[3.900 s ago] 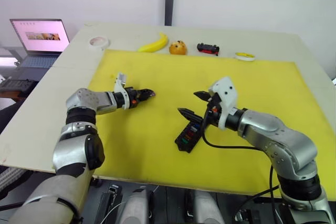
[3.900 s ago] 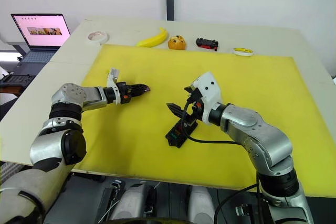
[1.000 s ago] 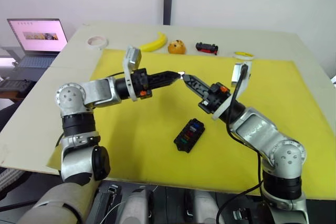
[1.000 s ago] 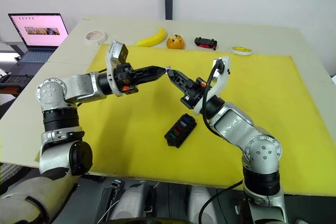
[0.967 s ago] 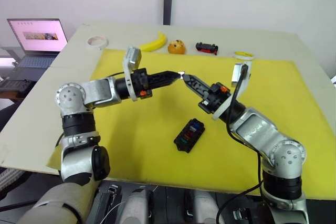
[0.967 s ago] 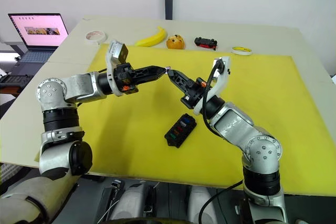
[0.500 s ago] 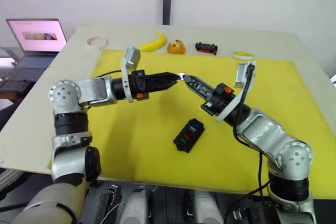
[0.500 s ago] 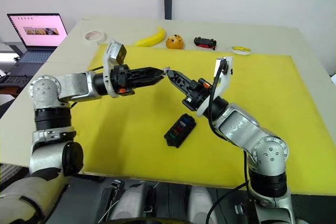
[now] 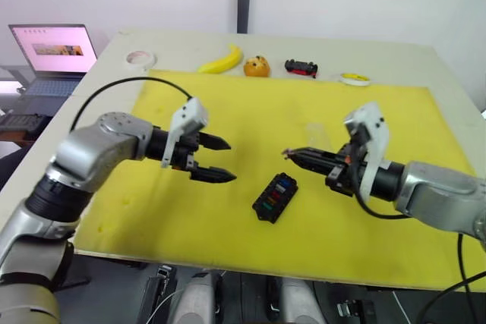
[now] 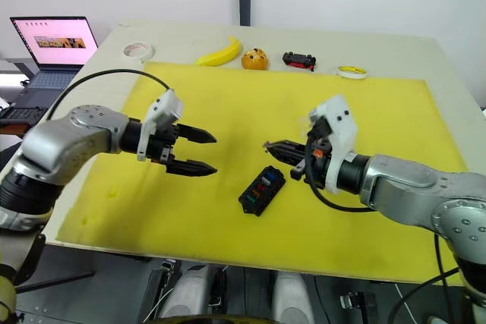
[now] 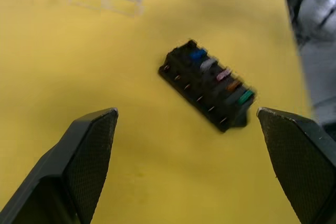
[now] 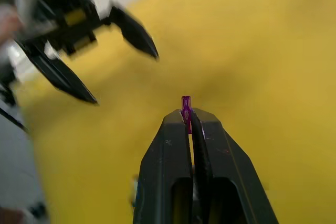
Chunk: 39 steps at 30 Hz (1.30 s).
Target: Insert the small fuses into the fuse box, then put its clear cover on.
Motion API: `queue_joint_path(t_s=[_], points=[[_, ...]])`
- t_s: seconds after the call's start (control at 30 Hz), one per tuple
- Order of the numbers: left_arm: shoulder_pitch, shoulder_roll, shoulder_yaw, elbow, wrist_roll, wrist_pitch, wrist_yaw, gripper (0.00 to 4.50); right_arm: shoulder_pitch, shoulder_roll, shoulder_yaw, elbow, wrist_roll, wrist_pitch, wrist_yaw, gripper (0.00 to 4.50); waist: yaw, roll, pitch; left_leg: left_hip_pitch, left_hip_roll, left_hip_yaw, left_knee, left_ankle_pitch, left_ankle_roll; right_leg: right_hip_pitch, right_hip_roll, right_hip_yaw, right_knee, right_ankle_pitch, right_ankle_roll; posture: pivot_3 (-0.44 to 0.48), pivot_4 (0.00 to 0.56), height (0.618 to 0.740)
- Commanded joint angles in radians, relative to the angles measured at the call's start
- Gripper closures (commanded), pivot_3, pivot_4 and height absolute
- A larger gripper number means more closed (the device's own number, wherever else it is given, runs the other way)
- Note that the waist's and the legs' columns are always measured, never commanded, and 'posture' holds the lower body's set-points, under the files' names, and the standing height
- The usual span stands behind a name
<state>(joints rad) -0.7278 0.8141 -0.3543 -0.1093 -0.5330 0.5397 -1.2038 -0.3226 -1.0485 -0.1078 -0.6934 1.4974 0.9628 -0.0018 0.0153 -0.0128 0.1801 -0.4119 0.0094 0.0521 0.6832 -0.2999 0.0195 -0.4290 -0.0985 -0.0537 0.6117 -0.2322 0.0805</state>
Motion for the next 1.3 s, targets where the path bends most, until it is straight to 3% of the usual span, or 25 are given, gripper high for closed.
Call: queue_joint_path(t_s=[0.03,0.23,0.6,1.3], points=[[0.009,-0.062,-0.032,0.026,0.111,-0.204,-0.078,0.04,-0.019,-0.031,0.041,-0.048,-0.138,0.019,0.06,4.5,0.0,0.0,0.0,0.0,0.0,0.0,0.0,0.0,0.0,0.0,0.0,0.0,0.0,0.0,0.0,0.0,0.15,0.74],[-0.018,-0.2,-0.043,0.136,0.205,-0.359,-0.113,0.04,-0.054,-0.039,0.116,-0.053,-0.305,0.047,0.147,4.5,0.0,0.0,0.0,-0.001,0.0,-0.001,0.001,0.0,0.001,-0.001,0.0,-0.001,0.001,0.0,0.001,0.0,0.15,0.74],[-0.092,-0.35,-0.042,0.279,0.26,-0.409,-0.191,0.04,-0.113,0.023,0.195,-0.011,-0.495,0.107,0.24,4.5,0.0,0.0,0.0,-0.001,0.0,-0.001,0.002,0.0,0.001,-0.001,0.002,-0.001,0.002,0.003,0.007,0.0,0.15,0.74],[-0.104,-0.403,-0.035,0.385,0.337,-0.532,-0.236,0.04,-0.108,0.118,0.188,-0.023,-0.615,0.205,0.306,4.5,-0.002,0.0,0.0,-0.001,0.0,-0.002,0.003,0.0,0.001,0.0,0.002,-0.001,0.005,0.005,0.009,0.0,0.15,0.74]])
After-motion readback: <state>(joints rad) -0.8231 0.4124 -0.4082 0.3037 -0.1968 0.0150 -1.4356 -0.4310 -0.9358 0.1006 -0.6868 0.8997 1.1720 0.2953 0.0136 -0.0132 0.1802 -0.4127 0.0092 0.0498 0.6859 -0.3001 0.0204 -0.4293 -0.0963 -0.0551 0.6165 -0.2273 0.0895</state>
